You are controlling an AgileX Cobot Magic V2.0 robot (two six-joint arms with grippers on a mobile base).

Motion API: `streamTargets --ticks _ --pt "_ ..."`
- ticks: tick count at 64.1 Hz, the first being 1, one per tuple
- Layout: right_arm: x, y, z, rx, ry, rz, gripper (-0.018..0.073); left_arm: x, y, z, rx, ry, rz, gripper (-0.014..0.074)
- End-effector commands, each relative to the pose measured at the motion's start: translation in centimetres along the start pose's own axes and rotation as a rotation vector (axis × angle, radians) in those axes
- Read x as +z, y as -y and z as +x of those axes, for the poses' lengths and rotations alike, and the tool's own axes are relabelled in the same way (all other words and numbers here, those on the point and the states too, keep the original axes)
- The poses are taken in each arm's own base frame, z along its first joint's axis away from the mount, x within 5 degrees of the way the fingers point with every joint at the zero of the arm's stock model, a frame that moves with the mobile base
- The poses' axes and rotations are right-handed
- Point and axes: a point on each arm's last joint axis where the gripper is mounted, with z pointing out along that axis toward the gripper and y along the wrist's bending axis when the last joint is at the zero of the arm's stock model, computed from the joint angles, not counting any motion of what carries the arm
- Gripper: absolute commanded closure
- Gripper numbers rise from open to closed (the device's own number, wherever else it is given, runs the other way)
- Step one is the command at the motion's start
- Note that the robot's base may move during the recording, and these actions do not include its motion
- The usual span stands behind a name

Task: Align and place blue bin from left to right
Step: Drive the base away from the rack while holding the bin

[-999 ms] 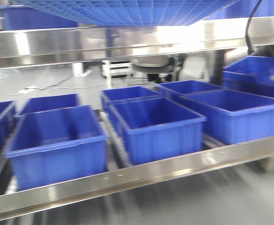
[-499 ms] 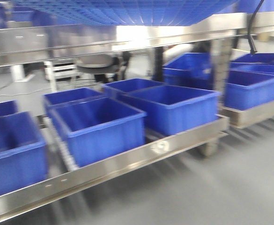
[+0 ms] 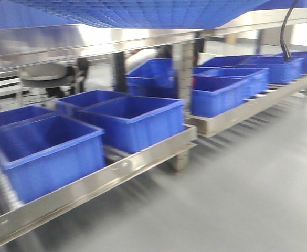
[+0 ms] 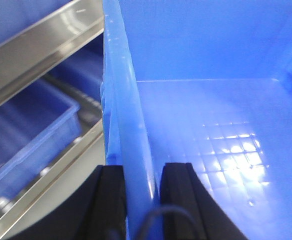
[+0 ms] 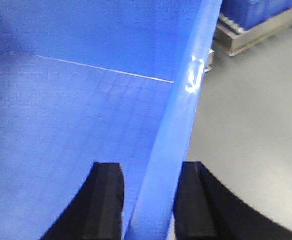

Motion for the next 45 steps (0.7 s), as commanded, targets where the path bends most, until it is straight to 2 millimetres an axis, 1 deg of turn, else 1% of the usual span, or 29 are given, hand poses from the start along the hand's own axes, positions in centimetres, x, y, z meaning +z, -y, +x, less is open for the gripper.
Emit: streamTargets --ticks 1,45 --pt "-1.15 -0.97 -1.37 0.027 0.142 -0.065 0.0629 -2.77 2.54 -0.96 -0.005 0.103 0.177 0.0708" --pt "-1.15 -0.97 -1.37 0.027 0.142 -0.065 0.0629 -2.77 2.54 -0.96 -0.005 0.103 0.177 0.0708"
